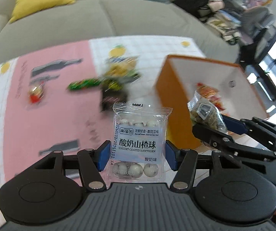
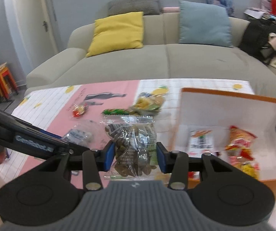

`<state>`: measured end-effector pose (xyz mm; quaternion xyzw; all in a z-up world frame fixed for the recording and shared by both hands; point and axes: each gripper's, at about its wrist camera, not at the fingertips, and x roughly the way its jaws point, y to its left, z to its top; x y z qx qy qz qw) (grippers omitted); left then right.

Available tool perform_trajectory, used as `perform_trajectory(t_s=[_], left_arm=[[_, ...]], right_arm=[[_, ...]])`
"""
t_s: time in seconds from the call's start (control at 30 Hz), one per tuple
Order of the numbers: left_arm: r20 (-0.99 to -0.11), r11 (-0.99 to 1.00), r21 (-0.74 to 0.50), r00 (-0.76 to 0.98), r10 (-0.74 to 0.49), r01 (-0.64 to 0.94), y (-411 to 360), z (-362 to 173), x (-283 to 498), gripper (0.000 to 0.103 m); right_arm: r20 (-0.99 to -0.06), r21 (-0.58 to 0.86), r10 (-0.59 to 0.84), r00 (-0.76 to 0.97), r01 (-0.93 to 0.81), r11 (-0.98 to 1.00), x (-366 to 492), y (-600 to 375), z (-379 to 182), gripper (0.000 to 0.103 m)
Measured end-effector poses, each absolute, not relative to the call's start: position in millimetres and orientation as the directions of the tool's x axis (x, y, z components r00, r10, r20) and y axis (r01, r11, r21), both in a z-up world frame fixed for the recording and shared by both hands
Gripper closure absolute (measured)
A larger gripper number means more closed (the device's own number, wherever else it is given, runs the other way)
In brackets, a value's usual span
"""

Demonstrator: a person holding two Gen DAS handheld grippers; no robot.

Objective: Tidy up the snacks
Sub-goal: 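Lift both packets and carry them over the orange box, then lower both packets into the box and open both tools to release them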

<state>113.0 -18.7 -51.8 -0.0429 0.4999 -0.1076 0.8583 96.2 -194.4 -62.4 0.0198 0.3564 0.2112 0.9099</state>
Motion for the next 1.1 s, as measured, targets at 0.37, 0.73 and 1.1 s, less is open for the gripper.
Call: perform_trajectory(t_s=[0.37,0.73,1.1], left_arm=[[-0.819,0.921,-0.217,0.452,-0.353,0.324,-111,-34,162,0.036],[-0.829,0.835,-0.302,0.306,-0.468,0.459,-179,-52,223,0.036],[-0.913,0.875,-0.184,0.253,-0.322,0.449,-214,-106,276,0.036]], right_arm=[[-0.668,0.062,0.224,0.710,-0.246,0.967,132,-283,-40,0.059],[-0.758,0.006,0.091,0.645,-0.134,0.991,178,-351,-63,0.059],[-0.850,-0.053,0.043,0.524,-0.167,0.985,217,-361,-109,0.059]])
